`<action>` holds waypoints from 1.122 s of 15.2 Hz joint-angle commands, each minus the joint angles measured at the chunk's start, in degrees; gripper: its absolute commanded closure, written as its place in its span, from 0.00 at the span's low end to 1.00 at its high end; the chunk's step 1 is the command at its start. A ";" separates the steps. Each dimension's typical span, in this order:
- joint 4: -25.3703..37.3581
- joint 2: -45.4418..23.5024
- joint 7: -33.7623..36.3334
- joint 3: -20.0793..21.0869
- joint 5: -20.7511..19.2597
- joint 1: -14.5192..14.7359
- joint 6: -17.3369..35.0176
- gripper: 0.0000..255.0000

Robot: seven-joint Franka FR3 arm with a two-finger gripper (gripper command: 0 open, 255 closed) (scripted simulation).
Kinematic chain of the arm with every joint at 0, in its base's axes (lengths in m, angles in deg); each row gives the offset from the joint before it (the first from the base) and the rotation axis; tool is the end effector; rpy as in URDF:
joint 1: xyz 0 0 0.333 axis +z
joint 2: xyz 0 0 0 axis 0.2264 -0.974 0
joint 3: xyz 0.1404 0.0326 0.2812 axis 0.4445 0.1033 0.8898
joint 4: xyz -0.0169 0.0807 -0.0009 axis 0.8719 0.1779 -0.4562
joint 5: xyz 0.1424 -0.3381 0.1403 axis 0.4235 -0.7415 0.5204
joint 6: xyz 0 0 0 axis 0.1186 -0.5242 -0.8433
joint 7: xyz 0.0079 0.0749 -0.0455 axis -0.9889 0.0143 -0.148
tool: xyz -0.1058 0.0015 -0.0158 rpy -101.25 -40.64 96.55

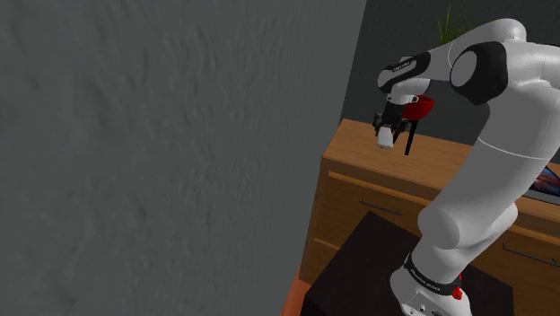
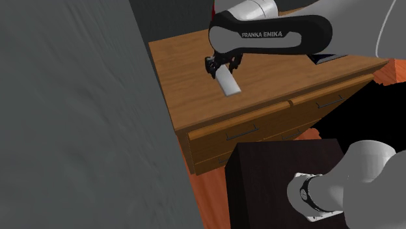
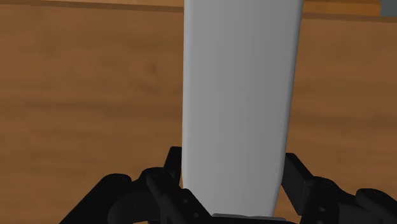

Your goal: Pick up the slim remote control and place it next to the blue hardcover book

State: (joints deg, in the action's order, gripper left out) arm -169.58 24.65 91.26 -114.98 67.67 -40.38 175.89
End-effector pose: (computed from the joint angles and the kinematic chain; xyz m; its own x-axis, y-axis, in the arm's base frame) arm 0.3352 -0.4504 0.4374 0.2986 -0.9543 -0.0080 -0.9543 -0.2987 0.0079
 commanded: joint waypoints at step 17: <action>-5.11 4.83 -22.66 -12.54 -3.14 -11.67 1.21 1.00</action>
State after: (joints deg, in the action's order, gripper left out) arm -174.66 29.31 69.71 -126.98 64.66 -51.55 177.17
